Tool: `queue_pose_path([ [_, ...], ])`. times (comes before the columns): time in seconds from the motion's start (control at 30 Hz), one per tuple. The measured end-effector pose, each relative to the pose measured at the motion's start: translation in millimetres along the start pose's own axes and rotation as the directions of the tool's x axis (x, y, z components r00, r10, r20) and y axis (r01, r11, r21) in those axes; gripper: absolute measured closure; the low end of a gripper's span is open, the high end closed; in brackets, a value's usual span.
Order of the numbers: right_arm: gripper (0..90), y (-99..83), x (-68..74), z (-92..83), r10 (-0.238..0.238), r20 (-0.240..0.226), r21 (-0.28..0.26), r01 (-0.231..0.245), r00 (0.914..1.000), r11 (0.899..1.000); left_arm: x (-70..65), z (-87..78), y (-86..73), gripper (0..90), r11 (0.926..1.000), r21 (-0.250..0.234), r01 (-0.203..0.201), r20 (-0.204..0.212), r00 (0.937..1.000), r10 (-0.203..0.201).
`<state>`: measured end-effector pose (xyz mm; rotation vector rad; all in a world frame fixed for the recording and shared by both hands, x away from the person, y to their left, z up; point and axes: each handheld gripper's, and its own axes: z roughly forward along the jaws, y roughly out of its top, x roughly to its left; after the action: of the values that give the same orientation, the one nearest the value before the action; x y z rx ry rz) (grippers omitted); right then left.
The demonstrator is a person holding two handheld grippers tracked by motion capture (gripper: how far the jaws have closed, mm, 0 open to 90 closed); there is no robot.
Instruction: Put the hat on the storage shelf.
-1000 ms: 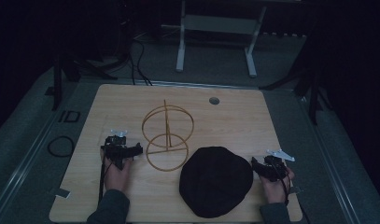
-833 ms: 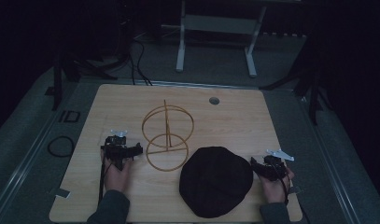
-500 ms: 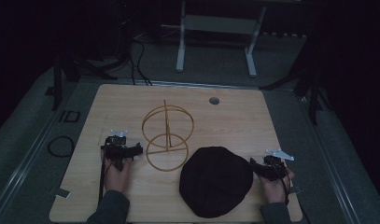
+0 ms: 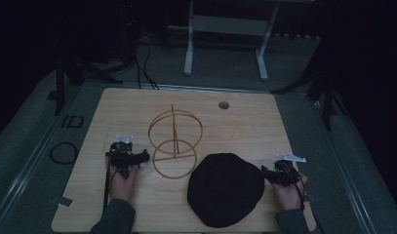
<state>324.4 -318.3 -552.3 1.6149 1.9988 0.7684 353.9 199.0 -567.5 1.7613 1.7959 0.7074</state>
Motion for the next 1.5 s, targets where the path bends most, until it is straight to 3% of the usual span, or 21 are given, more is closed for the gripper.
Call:
queue_pose_path([
  [0.57, 38.7, 14.9, 10.9, -8.3, -0.095, -0.004, 0.022, 0.095, 0.9955, 0.995, -0.9, -0.1, -0.1, 1.2, 1.0, 0.0, -0.004, 0.004, 1.0, 0.004],
  [0.9, 52.2, 29.3, 23.5, -13.6, -0.165, -0.045, 0.035, 0.166, 0.9853, 0.985, -1.5, -0.1, -0.1, 1.2, 1.0, 0.0, -0.005, 0.005, 1.0, 0.005],
  [1.27, 51.6, 40.2, 34.0, -16.9, -0.226, -0.062, 0.054, 0.23, 0.9721, 0.972, -1.6, 0.0, -0.2, 1.2, 1.0, -0.003, -0.003, 0.005, 1.0, 0.003],
  [1.5, 50.1, 49.8, 41.1, -19.3, -0.274, -0.068, 0.074, 0.279, 0.9592, 0.957, -1.6, 0.0, -0.2, 1.2, 1.0, -0.003, -0.003, 0.005, 1.0, 0.003],
])
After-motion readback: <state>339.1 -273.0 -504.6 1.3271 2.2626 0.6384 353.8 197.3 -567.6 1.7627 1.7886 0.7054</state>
